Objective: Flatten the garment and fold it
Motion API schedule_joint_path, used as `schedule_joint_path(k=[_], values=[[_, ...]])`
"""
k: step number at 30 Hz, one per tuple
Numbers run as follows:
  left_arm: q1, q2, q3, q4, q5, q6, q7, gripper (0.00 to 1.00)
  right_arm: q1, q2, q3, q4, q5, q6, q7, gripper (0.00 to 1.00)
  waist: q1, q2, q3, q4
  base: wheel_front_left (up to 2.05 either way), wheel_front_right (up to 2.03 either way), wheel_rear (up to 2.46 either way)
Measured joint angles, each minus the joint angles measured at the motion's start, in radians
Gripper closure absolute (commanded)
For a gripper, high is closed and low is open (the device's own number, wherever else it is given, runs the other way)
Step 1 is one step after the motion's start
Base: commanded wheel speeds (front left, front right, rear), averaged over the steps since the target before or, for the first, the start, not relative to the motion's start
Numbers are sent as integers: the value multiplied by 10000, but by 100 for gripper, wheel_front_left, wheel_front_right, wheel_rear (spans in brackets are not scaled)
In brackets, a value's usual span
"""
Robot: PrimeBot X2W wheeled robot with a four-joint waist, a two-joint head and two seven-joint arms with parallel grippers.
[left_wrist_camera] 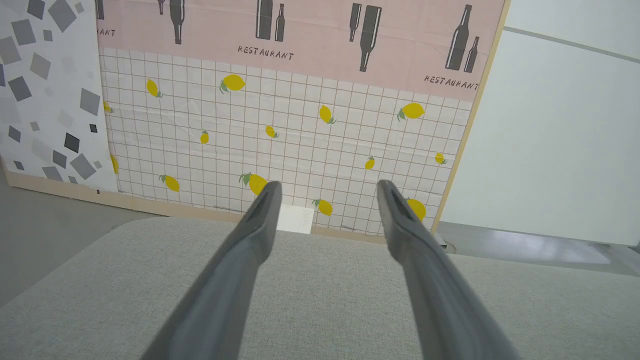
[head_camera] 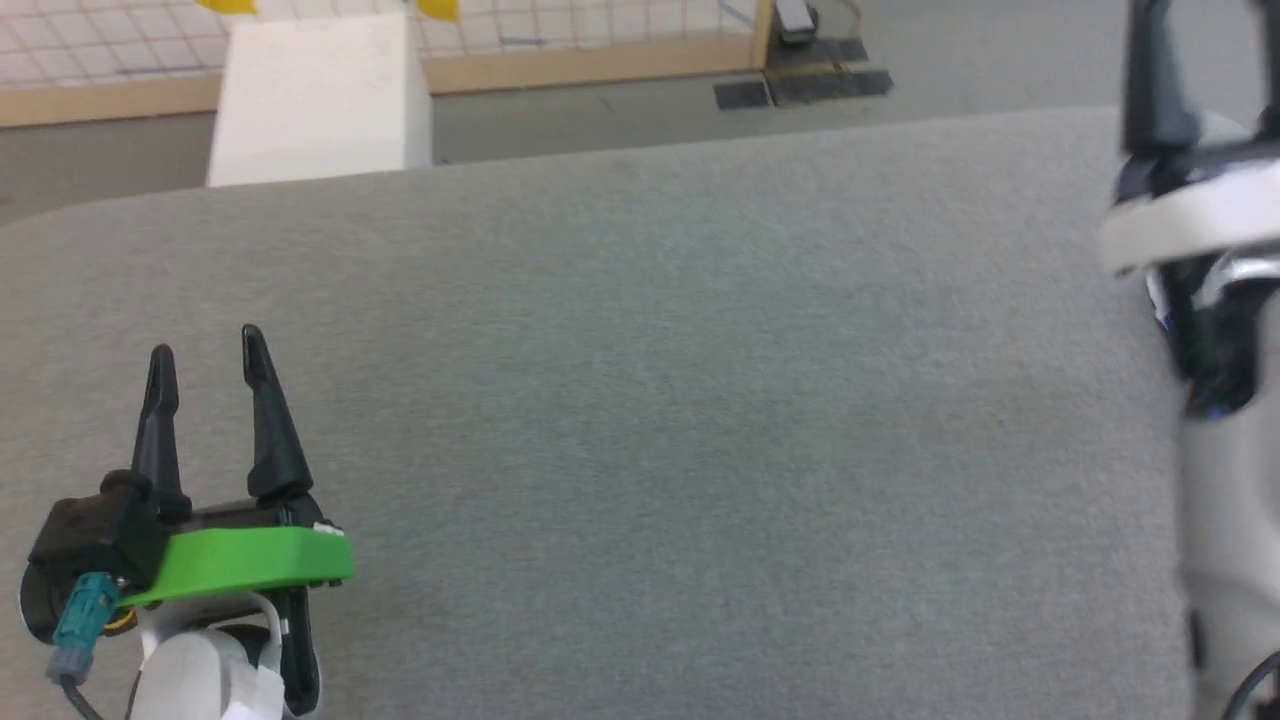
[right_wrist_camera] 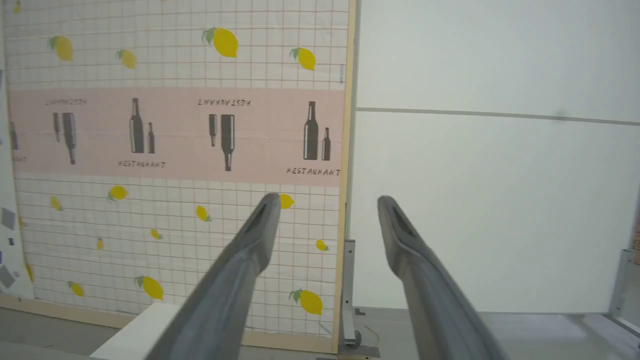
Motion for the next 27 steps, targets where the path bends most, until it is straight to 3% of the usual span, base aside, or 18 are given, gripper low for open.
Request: schedule_joint_path(k=[6, 17, 27], values=[[48, -77, -221, 330, 69, 102, -17, 0, 1946, 1152, -151, -761, -291, -2, -347, 0, 0, 0, -558, 538, 0, 0, 0], [81, -222, -1009, 1467, 414, 136, -58, 0, 4601, 1244, 224, 61, 226, -4, -949, 0, 0, 0, -1051, 1078, 0, 0, 0], [219, -267, -1442, 2506, 554, 178, -42, 0, 5213, 1237, 322, 602, -203, -4, -362, 0, 0, 0, -1087, 941, 0, 0, 0]])
